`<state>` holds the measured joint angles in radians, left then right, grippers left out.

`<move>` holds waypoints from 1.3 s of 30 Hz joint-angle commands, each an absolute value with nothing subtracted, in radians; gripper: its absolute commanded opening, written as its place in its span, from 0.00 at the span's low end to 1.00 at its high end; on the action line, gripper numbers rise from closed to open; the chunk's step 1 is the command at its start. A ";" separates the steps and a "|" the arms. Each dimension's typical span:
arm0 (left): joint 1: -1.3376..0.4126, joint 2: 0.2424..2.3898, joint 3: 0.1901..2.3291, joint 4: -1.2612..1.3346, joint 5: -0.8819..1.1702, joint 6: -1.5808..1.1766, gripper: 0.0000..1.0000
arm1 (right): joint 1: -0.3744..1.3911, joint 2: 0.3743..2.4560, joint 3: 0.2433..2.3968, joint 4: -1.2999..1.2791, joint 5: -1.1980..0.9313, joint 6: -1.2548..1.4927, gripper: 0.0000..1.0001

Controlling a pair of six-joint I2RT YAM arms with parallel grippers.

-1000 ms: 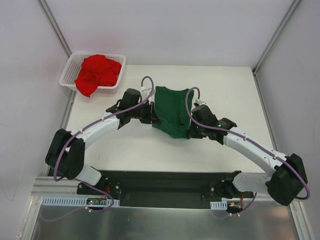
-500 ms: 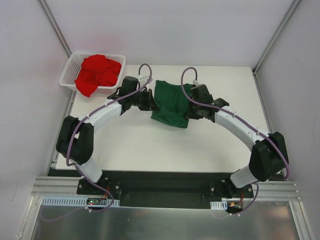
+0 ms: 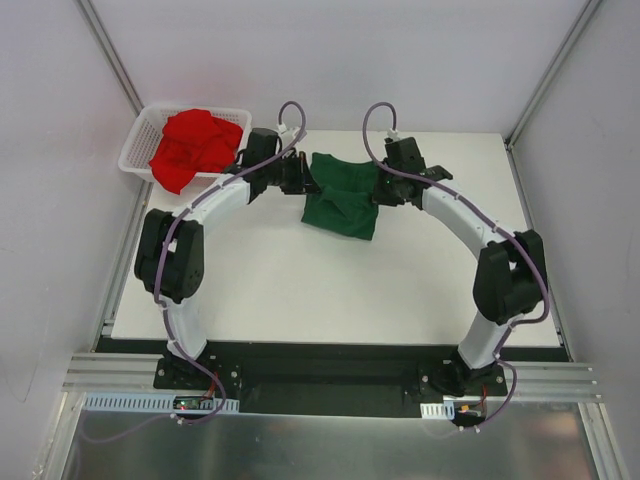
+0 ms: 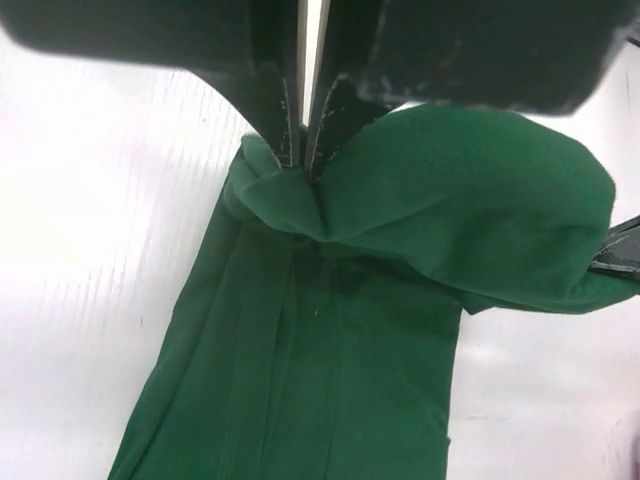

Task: Fold and stack the t-shirts
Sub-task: Fold the long partially folded tshirt into a neat square

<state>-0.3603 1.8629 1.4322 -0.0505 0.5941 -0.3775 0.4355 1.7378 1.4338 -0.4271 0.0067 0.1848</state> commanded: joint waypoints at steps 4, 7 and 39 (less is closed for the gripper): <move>-0.330 1.996 1.563 -0.032 0.592 -0.328 0.00 | 0.391 1.874 1.522 -0.292 -0.041 0.110 0.01; -0.315 2.057 1.604 -0.031 0.586 -0.327 0.00 | 0.376 1.937 1.566 -0.273 -0.043 0.095 0.01; -0.249 2.373 2.019 -0.023 0.664 -0.380 0.99 | 0.285 2.146 1.792 -0.244 -0.086 0.094 0.56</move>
<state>-0.2600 2.3764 1.9762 -0.0345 0.6525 -0.3832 0.2913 2.1407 1.7493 -0.2546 -0.0723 0.0963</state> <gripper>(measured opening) 0.761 0.533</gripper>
